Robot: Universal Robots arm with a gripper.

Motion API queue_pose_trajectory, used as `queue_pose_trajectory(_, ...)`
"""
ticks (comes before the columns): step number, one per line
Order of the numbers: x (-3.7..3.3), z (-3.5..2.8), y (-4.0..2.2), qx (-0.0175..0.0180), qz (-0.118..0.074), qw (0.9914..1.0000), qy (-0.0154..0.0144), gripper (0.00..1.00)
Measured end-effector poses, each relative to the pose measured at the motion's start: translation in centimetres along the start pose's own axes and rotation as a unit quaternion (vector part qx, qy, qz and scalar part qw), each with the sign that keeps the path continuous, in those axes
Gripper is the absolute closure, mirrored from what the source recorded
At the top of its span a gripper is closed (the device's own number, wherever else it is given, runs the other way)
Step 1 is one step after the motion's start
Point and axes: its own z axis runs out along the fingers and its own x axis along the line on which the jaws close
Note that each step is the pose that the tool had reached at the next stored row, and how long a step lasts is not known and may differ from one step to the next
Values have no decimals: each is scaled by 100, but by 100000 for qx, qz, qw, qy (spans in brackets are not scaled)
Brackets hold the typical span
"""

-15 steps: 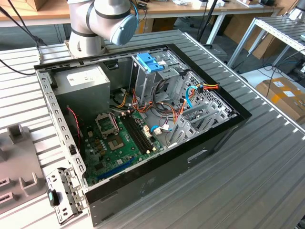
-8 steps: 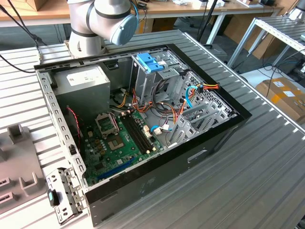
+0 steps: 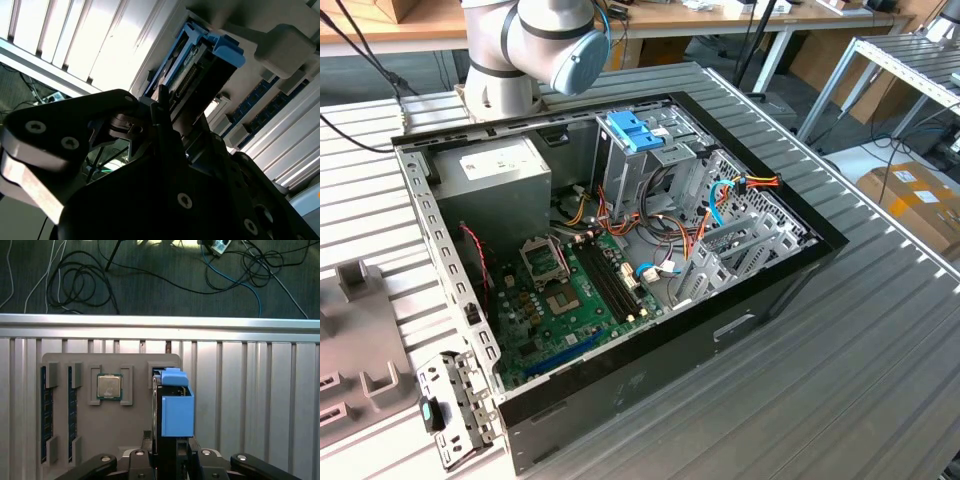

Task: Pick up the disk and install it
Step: 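Pick up the disk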

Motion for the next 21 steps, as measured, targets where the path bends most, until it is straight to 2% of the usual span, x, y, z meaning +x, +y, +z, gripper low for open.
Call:
queue_pose_trajectory(6,0,-26,0,-14,2,100000,8,65)
queue_pose_trajectory(9,0,-99,-1,18,1,100000,0,65)
queue_pose_trajectory(13,0,-246,-2,79,0,100000,14,65)
queue_pose_trajectory(15,0,-284,-2,96,1,100000,27,65)
queue_pose_trajectory(17,0,-353,-3,124,-1,100000,93,65)
queue_pose_trajectory(21,-1,-380,-4,140,-2,100000,171,65)
